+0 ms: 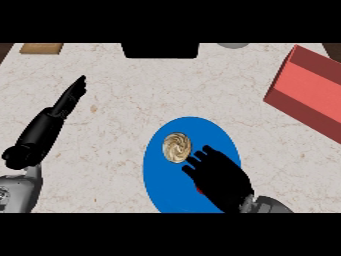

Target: Pick the can from the plate and place it in the cardboard box

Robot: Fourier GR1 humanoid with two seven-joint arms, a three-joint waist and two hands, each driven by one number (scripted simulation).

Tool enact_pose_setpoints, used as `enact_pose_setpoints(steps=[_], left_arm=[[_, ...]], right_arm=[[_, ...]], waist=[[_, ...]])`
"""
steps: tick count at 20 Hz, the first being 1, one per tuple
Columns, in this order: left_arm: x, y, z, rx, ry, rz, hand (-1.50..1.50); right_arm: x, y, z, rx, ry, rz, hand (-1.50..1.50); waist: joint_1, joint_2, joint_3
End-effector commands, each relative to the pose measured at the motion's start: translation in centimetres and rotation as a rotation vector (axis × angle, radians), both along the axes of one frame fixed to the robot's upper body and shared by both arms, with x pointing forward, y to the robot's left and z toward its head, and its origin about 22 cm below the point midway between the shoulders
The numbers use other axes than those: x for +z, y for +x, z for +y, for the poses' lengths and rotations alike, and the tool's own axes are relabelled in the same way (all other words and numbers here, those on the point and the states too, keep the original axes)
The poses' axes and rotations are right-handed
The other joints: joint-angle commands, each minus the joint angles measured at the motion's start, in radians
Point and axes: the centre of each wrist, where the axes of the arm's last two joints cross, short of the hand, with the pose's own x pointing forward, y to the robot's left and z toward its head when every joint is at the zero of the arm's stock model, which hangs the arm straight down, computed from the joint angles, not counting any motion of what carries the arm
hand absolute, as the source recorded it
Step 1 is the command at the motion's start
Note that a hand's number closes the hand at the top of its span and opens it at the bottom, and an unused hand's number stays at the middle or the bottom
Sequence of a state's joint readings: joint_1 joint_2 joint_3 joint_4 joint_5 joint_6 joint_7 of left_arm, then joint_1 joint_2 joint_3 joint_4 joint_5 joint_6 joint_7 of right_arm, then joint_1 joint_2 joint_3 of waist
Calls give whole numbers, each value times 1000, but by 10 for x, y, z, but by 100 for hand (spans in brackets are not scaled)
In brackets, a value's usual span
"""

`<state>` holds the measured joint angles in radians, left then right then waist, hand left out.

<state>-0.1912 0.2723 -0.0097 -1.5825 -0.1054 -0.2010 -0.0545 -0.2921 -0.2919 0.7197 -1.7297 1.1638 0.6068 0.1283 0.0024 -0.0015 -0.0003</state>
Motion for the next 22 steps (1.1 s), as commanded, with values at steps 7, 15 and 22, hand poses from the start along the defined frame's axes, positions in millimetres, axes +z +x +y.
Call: enact_pose_setpoints(steps=[7,15,22], left_arm=[[-10,-6,-1,-4,7,5,0],[-9,10,-3,18,-8,-3,0],[3,1,10,12,5,-7,0]], right_arm=[[-12,3,19,176,109,-133,150],[-12,44,-61,8,318,-95,150],[4,61,-90,-55,491,-171,150]], waist=[[1,1,0],[-9,7,1],[-2,0,1]])
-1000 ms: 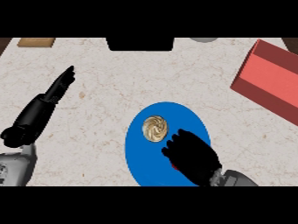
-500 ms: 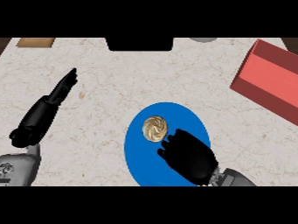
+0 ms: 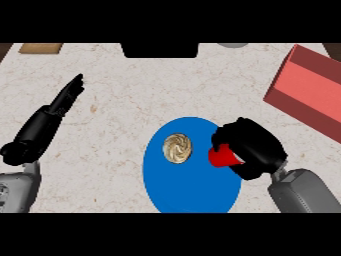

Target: Pick the can from the plate and place it in the cardboard box

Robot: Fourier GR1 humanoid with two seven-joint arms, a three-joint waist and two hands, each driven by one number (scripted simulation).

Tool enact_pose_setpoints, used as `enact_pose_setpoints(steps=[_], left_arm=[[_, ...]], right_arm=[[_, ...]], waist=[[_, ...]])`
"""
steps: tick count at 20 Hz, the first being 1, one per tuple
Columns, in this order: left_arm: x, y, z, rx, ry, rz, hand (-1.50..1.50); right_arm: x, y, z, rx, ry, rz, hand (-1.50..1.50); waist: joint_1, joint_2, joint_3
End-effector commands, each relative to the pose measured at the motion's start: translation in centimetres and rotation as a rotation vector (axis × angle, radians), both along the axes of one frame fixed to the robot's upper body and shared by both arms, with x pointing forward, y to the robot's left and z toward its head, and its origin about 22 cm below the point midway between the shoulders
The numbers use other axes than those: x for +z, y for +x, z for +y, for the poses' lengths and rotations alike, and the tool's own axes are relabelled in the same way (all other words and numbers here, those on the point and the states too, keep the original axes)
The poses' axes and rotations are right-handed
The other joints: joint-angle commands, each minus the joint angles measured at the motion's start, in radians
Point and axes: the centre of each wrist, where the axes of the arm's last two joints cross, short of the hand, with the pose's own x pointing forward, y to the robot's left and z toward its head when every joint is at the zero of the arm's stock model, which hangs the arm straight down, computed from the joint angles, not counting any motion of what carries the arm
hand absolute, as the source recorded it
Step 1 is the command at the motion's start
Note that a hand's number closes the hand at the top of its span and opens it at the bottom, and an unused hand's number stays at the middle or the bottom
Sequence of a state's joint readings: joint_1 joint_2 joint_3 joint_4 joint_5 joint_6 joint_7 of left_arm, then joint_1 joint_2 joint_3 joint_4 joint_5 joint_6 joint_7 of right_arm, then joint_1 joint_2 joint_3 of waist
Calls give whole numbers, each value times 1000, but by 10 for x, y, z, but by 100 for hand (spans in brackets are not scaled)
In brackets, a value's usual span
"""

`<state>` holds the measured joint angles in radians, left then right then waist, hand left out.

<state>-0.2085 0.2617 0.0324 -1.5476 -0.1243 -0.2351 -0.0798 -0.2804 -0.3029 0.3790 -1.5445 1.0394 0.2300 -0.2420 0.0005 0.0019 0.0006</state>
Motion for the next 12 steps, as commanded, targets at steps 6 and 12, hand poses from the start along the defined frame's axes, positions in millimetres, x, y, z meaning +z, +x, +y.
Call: enact_pose_setpoints(steps=[6,12], left_arm=[[-11,-10,-2,5,-4,20,0],[-3,1,-2,15,-7,9,0]], right_arm=[[80,-12,-45,-22,121,-232,150],[110,-3,-70,-356,369,-279,150]], waist=[[-9,-5,-1],[-20,-3,-1]])
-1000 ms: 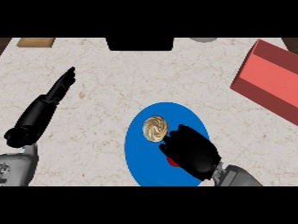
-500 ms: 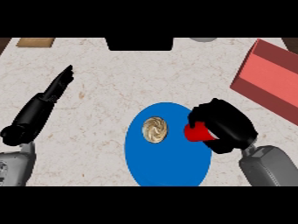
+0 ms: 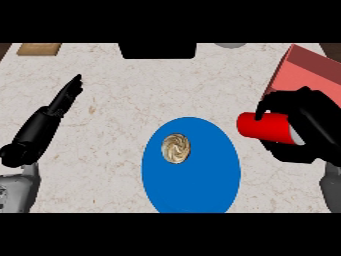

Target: Pick the can from the plate and place it in the cardboard box

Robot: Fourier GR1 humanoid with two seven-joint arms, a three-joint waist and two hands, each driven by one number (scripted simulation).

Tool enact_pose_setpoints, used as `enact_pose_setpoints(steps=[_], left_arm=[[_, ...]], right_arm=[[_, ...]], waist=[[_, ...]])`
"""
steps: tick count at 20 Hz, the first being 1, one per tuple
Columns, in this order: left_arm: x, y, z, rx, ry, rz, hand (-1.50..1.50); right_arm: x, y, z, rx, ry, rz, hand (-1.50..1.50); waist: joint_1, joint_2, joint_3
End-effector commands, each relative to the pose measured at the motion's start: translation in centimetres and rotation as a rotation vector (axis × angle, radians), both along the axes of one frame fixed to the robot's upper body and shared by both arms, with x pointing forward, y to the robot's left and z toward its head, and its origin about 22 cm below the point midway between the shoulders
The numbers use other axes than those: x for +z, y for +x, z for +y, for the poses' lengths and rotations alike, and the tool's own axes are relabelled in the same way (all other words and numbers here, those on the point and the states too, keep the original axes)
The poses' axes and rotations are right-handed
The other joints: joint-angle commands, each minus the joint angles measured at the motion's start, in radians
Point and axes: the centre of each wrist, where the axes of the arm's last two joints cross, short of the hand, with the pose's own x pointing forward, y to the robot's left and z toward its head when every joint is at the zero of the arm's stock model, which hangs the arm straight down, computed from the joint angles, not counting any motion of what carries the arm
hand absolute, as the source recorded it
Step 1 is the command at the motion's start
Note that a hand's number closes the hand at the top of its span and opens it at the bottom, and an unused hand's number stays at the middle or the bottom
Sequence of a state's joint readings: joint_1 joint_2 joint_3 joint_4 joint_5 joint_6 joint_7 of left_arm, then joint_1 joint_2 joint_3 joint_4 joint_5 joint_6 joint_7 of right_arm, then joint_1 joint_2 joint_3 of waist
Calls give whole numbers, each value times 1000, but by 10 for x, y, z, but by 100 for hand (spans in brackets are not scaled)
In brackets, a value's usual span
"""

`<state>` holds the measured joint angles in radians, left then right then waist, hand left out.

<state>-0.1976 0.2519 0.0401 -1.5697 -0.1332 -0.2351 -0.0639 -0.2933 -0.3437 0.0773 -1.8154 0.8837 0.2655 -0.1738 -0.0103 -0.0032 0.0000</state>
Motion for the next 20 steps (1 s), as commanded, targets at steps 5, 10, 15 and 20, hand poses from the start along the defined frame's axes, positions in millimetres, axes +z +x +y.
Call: enact_pose_setpoints(steps=[5,10,15,20], left_arm=[[0,7,-3,-10,1,10,0],[14,6,-8,-16,-6,15,0],[11,2,-19,-22,6,-10,0],[2,9,-13,-43,-3,3,0]], right_arm=[[59,18,-53,-341,247,-37,150],[78,42,-102,-447,328,-29,150],[66,76,-139,-531,181,-51,150],[73,91,-175,-569,53,161,150]], waist=[[3,3,0],[14,4,1],[29,9,1],[35,12,0]])
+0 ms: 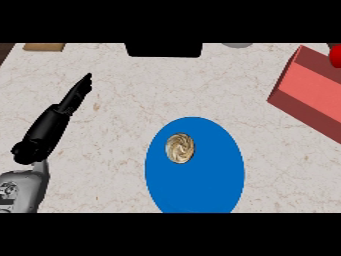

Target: Pick the can from the plate and place it in the cardboard box

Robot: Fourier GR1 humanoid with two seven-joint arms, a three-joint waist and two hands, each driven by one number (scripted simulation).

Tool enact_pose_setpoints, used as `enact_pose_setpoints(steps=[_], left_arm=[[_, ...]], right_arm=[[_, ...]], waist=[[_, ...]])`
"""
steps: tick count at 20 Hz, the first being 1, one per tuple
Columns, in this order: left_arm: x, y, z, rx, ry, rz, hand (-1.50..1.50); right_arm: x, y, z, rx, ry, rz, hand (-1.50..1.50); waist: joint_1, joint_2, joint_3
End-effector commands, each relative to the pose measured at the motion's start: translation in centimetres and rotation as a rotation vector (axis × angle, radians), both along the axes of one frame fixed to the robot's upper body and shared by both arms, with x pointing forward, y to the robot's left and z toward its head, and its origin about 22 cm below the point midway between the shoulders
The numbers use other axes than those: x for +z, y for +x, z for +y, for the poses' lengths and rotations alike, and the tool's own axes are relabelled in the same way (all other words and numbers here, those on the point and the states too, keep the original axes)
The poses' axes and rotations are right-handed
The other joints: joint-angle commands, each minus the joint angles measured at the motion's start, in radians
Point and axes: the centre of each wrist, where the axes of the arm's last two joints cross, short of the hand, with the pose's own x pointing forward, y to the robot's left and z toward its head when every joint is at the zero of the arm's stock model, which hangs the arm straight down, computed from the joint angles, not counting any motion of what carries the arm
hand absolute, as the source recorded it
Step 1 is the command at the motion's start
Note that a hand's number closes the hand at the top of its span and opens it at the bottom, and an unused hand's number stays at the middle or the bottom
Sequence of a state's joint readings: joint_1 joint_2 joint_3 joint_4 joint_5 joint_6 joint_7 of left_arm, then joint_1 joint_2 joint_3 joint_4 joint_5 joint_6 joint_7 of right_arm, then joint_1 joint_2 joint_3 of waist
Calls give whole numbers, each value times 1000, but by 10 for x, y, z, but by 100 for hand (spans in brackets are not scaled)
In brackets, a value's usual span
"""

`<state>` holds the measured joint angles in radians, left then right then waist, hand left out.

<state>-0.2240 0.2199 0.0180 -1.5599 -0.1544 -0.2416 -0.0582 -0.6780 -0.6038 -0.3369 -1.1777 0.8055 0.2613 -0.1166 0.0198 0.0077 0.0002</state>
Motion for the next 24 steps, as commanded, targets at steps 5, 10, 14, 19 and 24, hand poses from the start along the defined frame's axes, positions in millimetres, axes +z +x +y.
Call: enact_pose_setpoints(steps=[5,10,14,19,24], left_arm=[[4,10,3,-10,-5,-17,0],[10,14,-4,-31,4,3,0],[11,7,4,-20,14,-22,0],[0,9,4,-23,13,-17,0],[2,4,5,-1,3,6,0]], right_arm=[[-25,7,-65,-16,-48,340,150],[-22,10,-83,-6,-134,492,150],[-36,-1,-106,76,-86,591,-150],[-29,11,-99,251,5,511,-150],[-42,16,-97,344,515,174,-150]], waist=[[12,6,1],[22,7,2],[29,9,3],[26,10,2],[11,-2,5]])
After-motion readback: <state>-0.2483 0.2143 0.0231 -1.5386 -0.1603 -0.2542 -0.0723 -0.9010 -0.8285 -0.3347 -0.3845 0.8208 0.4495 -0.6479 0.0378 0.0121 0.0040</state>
